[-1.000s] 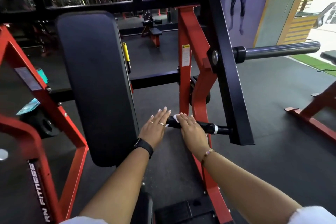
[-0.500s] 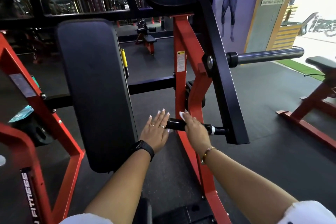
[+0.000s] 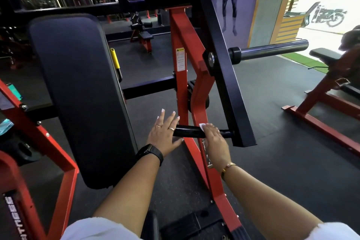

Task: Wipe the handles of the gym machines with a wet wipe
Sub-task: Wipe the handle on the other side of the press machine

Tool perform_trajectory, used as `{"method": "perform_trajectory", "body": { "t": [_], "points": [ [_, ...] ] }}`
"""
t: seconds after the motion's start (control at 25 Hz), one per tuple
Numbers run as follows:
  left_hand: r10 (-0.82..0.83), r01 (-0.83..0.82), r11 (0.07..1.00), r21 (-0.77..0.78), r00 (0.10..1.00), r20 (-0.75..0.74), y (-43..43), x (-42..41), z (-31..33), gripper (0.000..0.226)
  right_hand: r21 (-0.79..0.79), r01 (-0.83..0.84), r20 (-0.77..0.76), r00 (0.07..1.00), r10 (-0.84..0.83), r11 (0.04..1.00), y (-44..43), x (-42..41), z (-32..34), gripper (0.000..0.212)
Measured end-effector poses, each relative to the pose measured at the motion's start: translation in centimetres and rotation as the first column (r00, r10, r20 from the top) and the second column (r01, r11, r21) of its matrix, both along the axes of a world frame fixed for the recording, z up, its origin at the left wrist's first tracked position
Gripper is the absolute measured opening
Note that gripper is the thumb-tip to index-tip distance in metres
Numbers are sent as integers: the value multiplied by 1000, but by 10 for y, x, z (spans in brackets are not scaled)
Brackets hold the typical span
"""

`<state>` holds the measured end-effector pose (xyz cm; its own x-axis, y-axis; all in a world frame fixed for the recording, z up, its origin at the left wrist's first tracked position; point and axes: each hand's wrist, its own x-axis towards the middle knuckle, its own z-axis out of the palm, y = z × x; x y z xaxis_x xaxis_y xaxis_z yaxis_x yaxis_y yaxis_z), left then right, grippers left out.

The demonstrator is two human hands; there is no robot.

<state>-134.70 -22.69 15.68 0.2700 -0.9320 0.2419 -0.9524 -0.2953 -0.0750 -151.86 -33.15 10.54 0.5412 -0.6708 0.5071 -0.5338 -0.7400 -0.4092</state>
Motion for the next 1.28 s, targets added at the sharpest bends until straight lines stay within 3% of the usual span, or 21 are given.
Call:
{"method": "perform_trajectory", "body": {
  "t": [0.12, 0.24, 0.36, 0.52, 0.68, 0.8, 0.88, 1.0, 1.08, 1.28],
  "points": [
    [34, -40, 996, -83, 997, -74, -2, 0, -7, 72, -95, -188, 11, 982, 190, 977, 28, 39, 9, 54],
    [25, -33, 983, -180, 999, -49, -4, 2, -17, 64, -279, -297, -102, 955, 279, 913, 28, 24, 1, 59],
    [29, -25, 968, -251, 1000, 10, -7, 2, -22, 61, -360, -172, -88, 985, 150, 917, 1, -30, -15, 60],
    [32, -27, 957, -288, 999, 12, -7, 0, -25, 60, -232, 52, 8, 999, -52, 971, -1, -36, -23, 73],
    [15, -21, 957, -289, 1000, -23, -7, -1, -22, 57, -174, -120, -29, 993, 117, 977, 39, 16, -18, 73],
    [6, -22, 952, -307, 999, -54, -7, 0, -21, 54, -323, -227, -117, 973, 199, 919, 38, 16, -12, 66],
    [3, -20, 952, -306, 998, -58, -6, 0, -24, 52, -360, -187, -105, 982, 160, 914, 21, -5, -15, 61],
    [28, -32, 962, -272, 999, -18, -6, 0, -24, 55, -110, 109, -13, 994, -111, 988, 2, -24, -14, 66],
    [40, -24, 972, -233, 997, 64, -5, 1, -23, 65, 25, 179, -57, 982, -178, 983, -1, -11, 0, 52],
    [98, -70, 982, -175, 983, 156, 3, -3, -18, 100, 194, -122, -84, 987, 141, 973, 29, 59, 58, 31]
  ]
}}
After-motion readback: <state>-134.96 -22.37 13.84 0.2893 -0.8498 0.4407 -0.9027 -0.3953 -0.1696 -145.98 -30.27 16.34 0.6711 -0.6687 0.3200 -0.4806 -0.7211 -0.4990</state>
